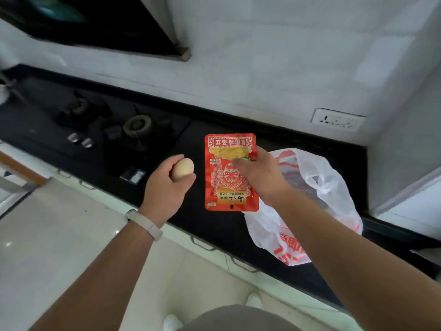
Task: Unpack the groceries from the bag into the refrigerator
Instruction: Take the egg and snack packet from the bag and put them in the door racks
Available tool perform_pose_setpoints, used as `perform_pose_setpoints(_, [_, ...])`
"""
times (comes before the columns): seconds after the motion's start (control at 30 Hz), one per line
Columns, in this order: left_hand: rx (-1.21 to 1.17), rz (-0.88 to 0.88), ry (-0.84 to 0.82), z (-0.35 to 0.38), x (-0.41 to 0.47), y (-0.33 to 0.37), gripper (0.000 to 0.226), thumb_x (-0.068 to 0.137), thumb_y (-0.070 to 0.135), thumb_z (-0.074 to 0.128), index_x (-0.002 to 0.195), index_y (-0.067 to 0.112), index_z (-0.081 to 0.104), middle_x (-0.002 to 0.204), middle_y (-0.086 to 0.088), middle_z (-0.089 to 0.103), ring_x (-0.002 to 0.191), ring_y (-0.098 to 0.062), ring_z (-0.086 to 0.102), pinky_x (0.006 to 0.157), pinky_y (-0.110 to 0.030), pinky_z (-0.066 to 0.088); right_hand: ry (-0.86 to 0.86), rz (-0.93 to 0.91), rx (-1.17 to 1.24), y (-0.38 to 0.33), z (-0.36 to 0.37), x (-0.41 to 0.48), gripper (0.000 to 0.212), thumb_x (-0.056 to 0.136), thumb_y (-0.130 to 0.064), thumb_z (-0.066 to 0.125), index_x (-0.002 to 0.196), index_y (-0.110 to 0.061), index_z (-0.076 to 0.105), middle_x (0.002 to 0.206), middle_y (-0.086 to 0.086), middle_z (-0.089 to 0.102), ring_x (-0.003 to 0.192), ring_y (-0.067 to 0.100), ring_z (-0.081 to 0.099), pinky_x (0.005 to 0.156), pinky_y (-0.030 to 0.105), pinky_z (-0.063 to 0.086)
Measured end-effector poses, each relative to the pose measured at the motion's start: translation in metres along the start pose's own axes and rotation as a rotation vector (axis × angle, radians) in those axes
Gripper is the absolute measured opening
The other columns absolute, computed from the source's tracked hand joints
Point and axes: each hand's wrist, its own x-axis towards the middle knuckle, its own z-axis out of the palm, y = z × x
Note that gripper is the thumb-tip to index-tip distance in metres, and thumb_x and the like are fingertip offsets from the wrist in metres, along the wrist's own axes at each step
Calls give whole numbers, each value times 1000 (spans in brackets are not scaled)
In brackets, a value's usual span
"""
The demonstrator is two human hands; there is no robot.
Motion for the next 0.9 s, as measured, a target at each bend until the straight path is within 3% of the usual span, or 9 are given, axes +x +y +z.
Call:
perform_pose_setpoints(0.1, [-3, -39, 80, -42, -7, -29, 47, 87, 23, 73, 130, 31, 56, 119, 13, 57, 102, -5, 56, 72, -10, 41, -83, -18, -11, -9, 49, -2, 12, 92, -29, 67, 102, -34, 63, 96, -11, 74, 82, 8, 73, 73, 31, 58])
perform_pose_setpoints(0.23, [-6, -84, 170, -111, -18, -73, 42, 87, 20, 72, 125, 29, 58, 111, 14, 58, 94, -3, 57, 61, -3, 42, -197, -29, -49, -19, 132, -12, 16, 93, -26, 66, 108, -30, 63, 99, -8, 74, 86, 9, 73, 78, 33, 58])
perform_pose_setpoints(0.43, [24, -153, 290, -226, -41, -152, 43, 88, 21, 71, 129, 21, 57, 113, 8, 59, 94, -9, 55, 62, 1, 39, -322, -33, -145, -29, 275, -36, 14, 93, -28, 65, 107, -30, 62, 98, -8, 74, 85, 11, 73, 81, 37, 59])
perform_pose_setpoints(0.63, [-24, -268, 449, -331, -78, -225, 43, 87, 22, 72, 128, 24, 58, 112, 8, 60, 85, -2, 56, 58, -1, 39, -452, -61, -200, -32, 409, -73, 14, 91, -24, 68, 102, -30, 64, 92, -8, 75, 79, 9, 74, 76, 34, 58])
perform_pose_setpoints(0.9, [-97, -403, 668, -427, -149, -291, 46, 87, 23, 72, 131, 24, 57, 113, 7, 61, 86, 1, 57, 55, -4, 43, -689, -101, -287, -27, 542, -127, 17, 89, -23, 68, 104, -29, 64, 93, -5, 75, 81, 14, 74, 80, 41, 60])
